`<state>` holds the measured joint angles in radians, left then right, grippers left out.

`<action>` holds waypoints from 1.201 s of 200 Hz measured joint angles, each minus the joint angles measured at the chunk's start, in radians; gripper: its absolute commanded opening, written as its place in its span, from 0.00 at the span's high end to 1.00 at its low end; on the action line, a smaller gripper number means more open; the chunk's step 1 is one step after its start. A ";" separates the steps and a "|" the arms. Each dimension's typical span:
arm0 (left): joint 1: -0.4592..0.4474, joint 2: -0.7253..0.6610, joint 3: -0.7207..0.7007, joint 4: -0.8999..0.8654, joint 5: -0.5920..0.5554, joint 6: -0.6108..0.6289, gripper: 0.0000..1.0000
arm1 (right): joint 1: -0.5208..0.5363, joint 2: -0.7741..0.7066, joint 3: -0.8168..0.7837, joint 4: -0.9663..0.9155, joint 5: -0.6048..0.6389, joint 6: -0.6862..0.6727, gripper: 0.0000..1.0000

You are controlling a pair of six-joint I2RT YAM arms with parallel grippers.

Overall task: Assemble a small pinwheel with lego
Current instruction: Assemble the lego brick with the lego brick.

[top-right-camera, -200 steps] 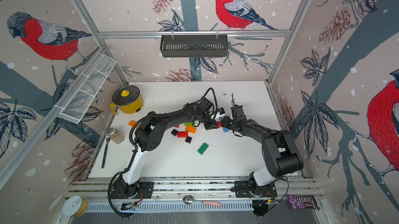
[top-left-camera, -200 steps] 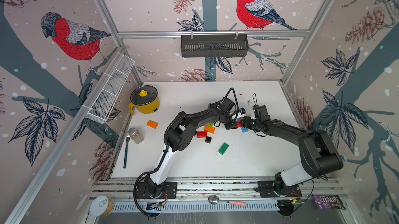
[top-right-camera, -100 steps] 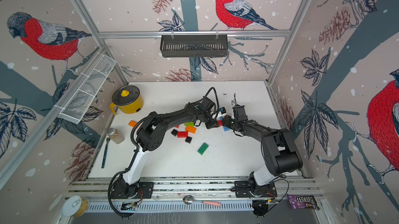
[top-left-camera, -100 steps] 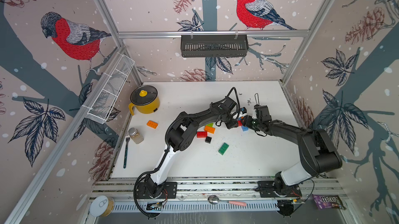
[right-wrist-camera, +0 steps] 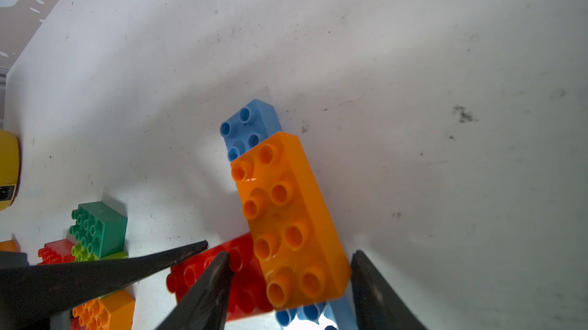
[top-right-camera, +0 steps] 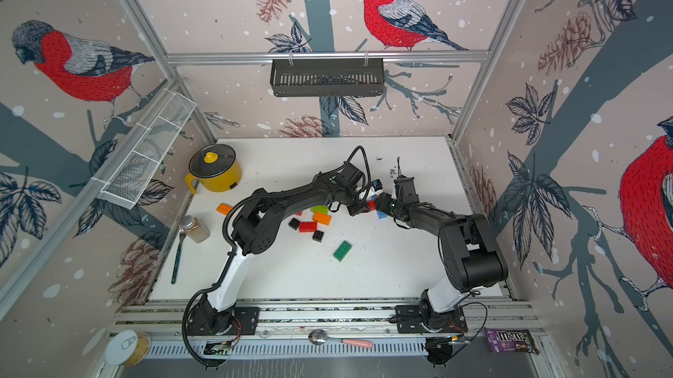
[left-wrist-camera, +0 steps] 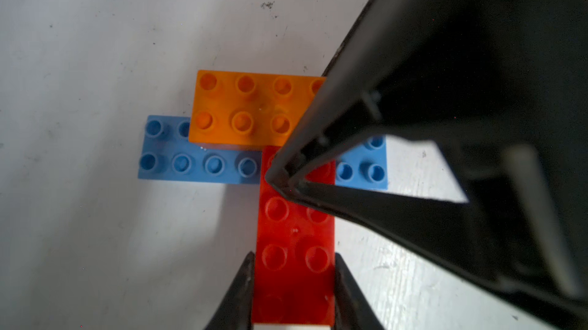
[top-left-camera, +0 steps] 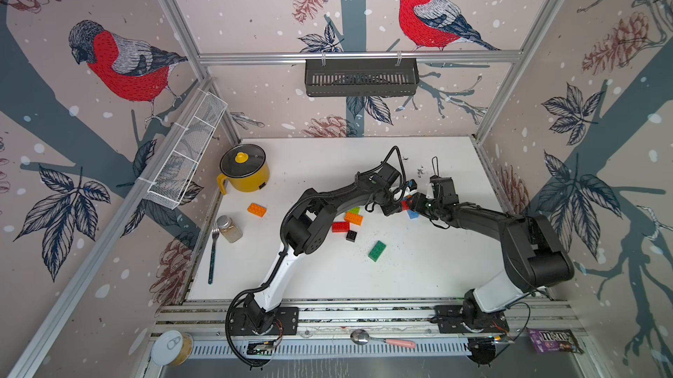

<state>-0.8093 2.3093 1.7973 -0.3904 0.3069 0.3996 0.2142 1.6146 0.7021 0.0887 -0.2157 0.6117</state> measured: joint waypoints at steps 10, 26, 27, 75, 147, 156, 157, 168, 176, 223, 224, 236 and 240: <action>0.000 0.000 0.000 -0.001 -0.003 0.001 0.75 | -0.005 0.002 -0.002 0.006 -0.012 0.006 0.40; -0.001 0.000 0.000 0.000 -0.005 0.002 0.73 | -0.008 0.002 -0.003 0.006 -0.019 0.010 0.40; -0.001 0.000 0.000 0.000 -0.005 0.002 0.73 | -0.008 0.001 -0.003 0.006 -0.019 0.010 0.40; -0.002 -0.005 -0.002 0.005 0.002 -0.002 0.64 | -0.008 -0.019 0.029 -0.059 -0.013 0.015 0.38; 0.009 -0.007 0.002 -0.059 -0.021 0.009 0.53 | 0.000 -0.016 0.077 -0.143 0.018 0.011 0.36; 0.012 -0.007 0.002 -0.063 -0.019 0.009 0.52 | 0.002 -0.019 0.083 -0.158 0.027 0.011 0.36; 0.012 -0.007 0.002 -0.063 -0.019 0.009 0.52 | 0.002 -0.019 0.083 -0.159 0.027 0.010 0.36; 0.015 -0.008 0.002 -0.063 -0.018 0.012 0.51 | 0.003 -0.023 0.089 -0.179 0.033 0.009 0.35; 0.018 -0.011 0.002 -0.063 -0.018 0.013 0.51 | 0.003 -0.025 0.095 -0.194 0.033 0.008 0.34; 0.034 -0.093 -0.041 -0.033 0.016 0.014 0.42 | 0.007 -0.045 0.143 -0.316 0.031 -0.034 0.23; 0.034 -0.098 -0.046 -0.031 0.018 0.014 0.42 | 0.007 -0.046 0.144 -0.318 0.031 -0.035 0.22; 0.036 -0.156 -0.102 0.007 0.034 -0.005 0.39 | 0.010 -0.058 0.162 -0.338 0.020 -0.041 0.17; 0.036 -0.181 -0.128 0.024 0.037 -0.011 0.38 | 0.011 -0.063 0.168 -0.342 0.015 -0.043 0.16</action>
<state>-0.7731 2.1284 1.6691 -0.3660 0.3435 0.3882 0.2253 1.5517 0.8703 -0.2531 -0.2005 0.5682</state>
